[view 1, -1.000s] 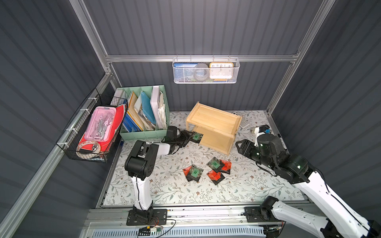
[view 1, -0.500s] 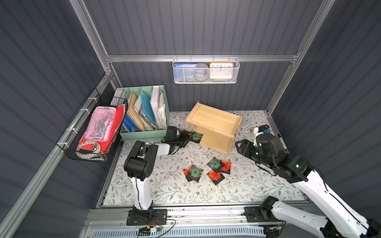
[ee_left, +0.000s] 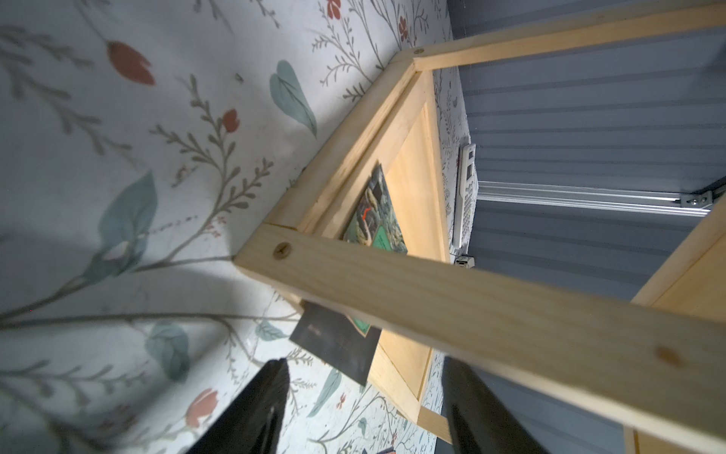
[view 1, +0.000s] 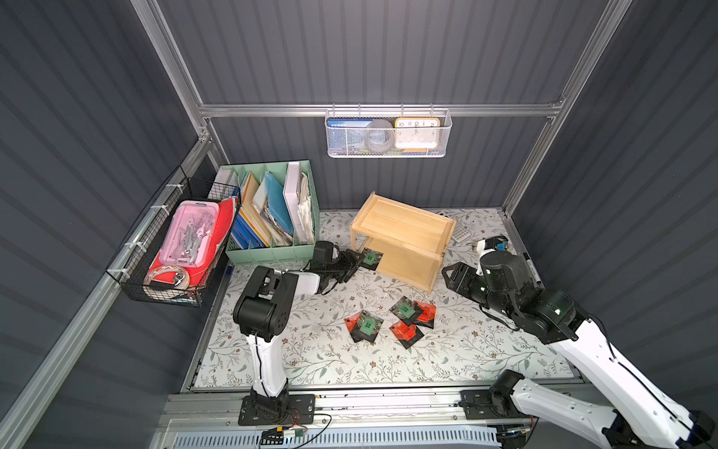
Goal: Place the tea bags on the shelf by color
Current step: Place the tea bag on the shelf.
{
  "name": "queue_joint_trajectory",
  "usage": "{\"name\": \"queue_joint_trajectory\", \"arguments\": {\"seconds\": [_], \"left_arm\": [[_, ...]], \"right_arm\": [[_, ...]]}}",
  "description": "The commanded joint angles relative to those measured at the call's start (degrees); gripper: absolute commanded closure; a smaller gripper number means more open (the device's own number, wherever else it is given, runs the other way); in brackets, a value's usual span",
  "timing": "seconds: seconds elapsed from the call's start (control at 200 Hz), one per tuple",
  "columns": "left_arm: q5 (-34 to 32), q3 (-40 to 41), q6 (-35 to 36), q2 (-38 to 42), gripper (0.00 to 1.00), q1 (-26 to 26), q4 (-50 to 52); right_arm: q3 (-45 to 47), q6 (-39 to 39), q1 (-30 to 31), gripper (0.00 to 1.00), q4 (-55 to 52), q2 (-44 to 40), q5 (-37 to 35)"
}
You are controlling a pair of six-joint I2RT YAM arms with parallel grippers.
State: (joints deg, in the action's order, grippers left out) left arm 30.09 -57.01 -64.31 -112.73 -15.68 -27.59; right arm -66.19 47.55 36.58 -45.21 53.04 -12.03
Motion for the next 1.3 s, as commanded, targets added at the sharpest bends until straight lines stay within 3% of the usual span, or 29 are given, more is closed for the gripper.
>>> {"name": "queue_joint_trajectory", "arguments": {"seconds": [0.0, 0.38, 0.695, 1.05, 1.296], "left_arm": [[1.19, -2.17, 1.99, -1.59, 0.33, -0.13, 1.3], [1.6, -4.75, 3.23, -2.42, 0.33, -0.13, 3.6], [1.2, -1.03, 2.53, 0.04, 0.33, -0.05, 2.72], [0.99, 5.68, 4.69, 8.81, 0.28, -0.11, 6.87], [1.27, 9.58, 10.64, 18.37, 0.2, -0.14, 17.48]], "right_arm": [[0.45, 0.4, -0.26, 0.37, -0.26, -0.03, -0.8], [0.19, 0.3, -0.22, 0.37, -0.28, 0.14, -1.5], [0.01, -0.13, -0.23, 0.36, -0.07, 1.22, -0.31], [-0.83, -1.11, 0.17, 0.36, -2.47, 6.47, 12.35], [5.37, 2.69, 3.77, 0.37, 3.58, 8.58, 18.41]]}}
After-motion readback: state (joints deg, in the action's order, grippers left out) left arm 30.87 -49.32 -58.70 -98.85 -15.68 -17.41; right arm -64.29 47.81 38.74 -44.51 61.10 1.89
